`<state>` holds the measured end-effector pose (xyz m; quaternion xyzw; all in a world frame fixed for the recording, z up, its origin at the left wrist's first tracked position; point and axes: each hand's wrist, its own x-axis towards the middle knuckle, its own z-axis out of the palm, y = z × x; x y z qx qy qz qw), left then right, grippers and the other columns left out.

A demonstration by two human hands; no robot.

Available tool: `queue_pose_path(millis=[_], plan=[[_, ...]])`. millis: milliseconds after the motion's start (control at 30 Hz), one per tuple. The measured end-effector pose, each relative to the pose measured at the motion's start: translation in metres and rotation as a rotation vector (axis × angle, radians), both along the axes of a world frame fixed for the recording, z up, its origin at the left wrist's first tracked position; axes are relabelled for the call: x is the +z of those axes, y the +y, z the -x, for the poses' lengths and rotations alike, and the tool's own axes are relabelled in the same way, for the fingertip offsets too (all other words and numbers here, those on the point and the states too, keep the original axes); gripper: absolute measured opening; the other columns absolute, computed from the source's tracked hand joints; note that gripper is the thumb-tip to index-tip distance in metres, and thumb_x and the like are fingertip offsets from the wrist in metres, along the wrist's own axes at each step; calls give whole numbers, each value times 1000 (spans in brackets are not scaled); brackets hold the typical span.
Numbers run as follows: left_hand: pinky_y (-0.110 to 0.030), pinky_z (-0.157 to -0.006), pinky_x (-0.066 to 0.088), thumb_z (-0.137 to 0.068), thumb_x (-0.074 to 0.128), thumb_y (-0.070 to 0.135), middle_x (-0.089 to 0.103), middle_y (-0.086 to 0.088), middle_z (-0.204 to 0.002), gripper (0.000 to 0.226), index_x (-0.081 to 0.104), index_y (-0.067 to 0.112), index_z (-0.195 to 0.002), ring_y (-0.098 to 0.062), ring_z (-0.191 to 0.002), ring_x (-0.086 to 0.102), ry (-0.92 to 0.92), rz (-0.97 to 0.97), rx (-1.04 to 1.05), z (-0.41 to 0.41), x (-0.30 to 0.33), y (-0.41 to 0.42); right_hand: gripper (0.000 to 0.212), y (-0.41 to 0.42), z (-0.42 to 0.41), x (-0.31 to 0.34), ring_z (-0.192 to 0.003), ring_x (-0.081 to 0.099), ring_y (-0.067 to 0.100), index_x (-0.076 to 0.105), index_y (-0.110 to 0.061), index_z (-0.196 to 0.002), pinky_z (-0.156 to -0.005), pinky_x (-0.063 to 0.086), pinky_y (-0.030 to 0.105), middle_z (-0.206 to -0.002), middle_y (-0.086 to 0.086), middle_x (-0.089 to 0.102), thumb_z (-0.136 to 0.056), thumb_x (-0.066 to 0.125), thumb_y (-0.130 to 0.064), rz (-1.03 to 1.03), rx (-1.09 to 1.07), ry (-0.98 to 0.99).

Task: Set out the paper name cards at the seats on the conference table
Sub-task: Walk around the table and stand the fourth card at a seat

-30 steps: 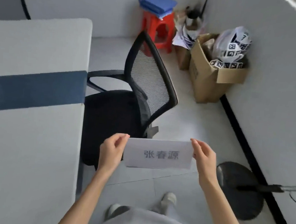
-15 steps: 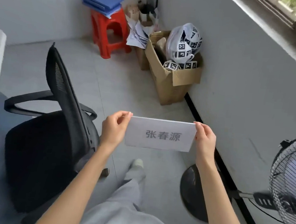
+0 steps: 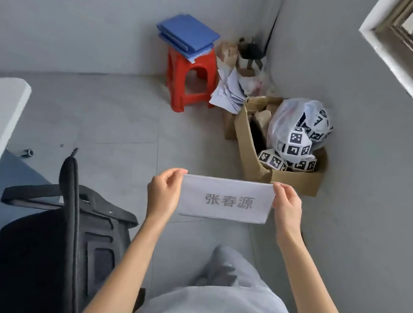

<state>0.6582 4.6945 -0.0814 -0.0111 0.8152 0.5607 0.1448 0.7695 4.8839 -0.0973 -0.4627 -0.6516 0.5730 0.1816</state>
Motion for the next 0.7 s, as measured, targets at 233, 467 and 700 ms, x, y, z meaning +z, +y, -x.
queue_pose_path(millis=[233,467,700], plan=[[-25,-75,40,-89,47,16,66,-1,-91,22,68,12,-92,-17,-85,58,-5,45,241,142,-21,26,19,48,190,-21,-88,53,19,61,-16,-96,-75,40,31,-89,1,61,-90,48,-27,6,258,-31],[-24,-76,38,-89,45,15,66,-3,-92,23,67,11,-92,-16,-88,58,-25,69,618,286,-14,26,15,55,414,-5,-91,52,20,59,-15,-92,-80,36,31,-93,3,60,-90,47,-24,-47,621,-45],[-18,-64,41,-89,45,14,64,-4,-84,20,65,17,-85,-19,-77,56,13,85,895,411,-22,-6,14,8,605,-10,-88,51,19,61,-13,-92,-78,34,27,-91,4,60,-89,49,-18,-58,902,-8]])
